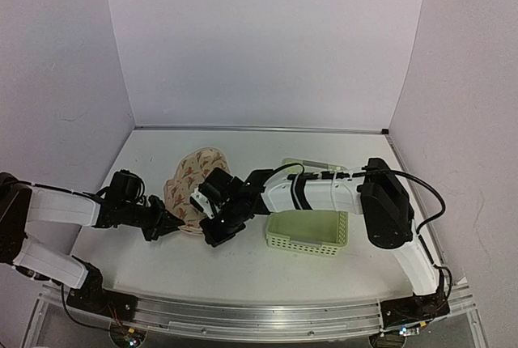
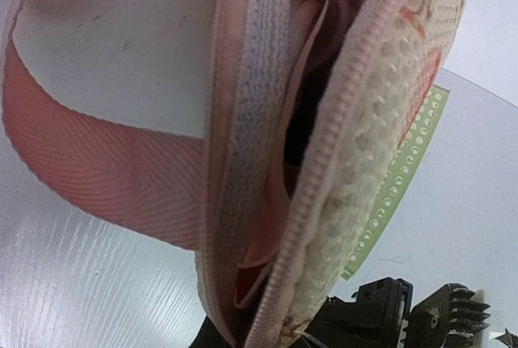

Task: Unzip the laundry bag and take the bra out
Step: Unzip the zipper of the laundry bag, then adjust the laundry bag at the center of the board.

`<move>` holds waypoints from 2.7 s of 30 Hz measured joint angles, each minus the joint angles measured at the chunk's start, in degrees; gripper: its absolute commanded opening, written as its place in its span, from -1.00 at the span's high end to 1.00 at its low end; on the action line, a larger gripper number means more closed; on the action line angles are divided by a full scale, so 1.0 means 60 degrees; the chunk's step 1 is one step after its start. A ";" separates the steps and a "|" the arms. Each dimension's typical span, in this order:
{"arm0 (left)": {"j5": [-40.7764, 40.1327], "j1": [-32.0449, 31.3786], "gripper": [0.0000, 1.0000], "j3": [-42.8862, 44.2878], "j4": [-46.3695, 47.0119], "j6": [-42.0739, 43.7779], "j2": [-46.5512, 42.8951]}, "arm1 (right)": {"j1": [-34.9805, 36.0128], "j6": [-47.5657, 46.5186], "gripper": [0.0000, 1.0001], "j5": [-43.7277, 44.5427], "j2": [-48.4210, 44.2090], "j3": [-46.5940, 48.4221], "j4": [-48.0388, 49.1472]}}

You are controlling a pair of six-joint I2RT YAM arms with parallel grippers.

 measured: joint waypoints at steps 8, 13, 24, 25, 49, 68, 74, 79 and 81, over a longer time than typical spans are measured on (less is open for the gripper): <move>0.0718 0.0455 1.00 0.0637 -0.1231 0.1453 -0.0033 | -0.0007 -0.0903 1.00 0.0412 -0.0670 -0.1045 0.0211; 0.1209 0.0878 1.00 0.1009 -0.2182 0.2503 -0.0069 | -0.0007 -0.1774 1.00 0.0721 -0.0998 -0.1381 0.0299; 0.1672 0.1064 1.00 0.1246 -0.3078 0.3756 -0.0270 | -0.0328 -0.2798 1.00 0.0867 -0.1177 -0.1392 -0.0135; 0.1687 0.1071 1.00 0.1246 -0.3096 0.3810 -0.0291 | -0.0433 -0.2834 1.00 0.0845 -0.1173 -0.1344 -0.0233; 0.2266 0.1126 1.00 0.1501 -0.3319 0.4594 -0.1268 | -0.1384 -0.3078 1.00 0.0452 -0.0437 0.0415 -0.1683; 0.1880 0.1388 1.00 0.1956 -0.3610 0.4670 -0.0204 | -0.1093 -0.2750 1.00 -0.0401 -0.0288 -0.0514 -0.0991; 0.1566 0.1712 0.86 0.2616 -0.3945 0.4819 0.0980 | -0.0718 -0.2339 1.00 -0.0346 -0.0302 -0.0645 -0.0601; 0.1038 0.1738 0.42 0.3530 -0.4495 0.5227 0.1730 | -0.0608 -0.1701 1.00 -0.0280 -0.0262 -0.0426 -0.0532; 0.0703 0.1785 0.25 0.3829 -0.4615 0.5395 0.1851 | -0.0590 -0.1381 1.00 -0.0280 -0.0120 0.0040 -0.0576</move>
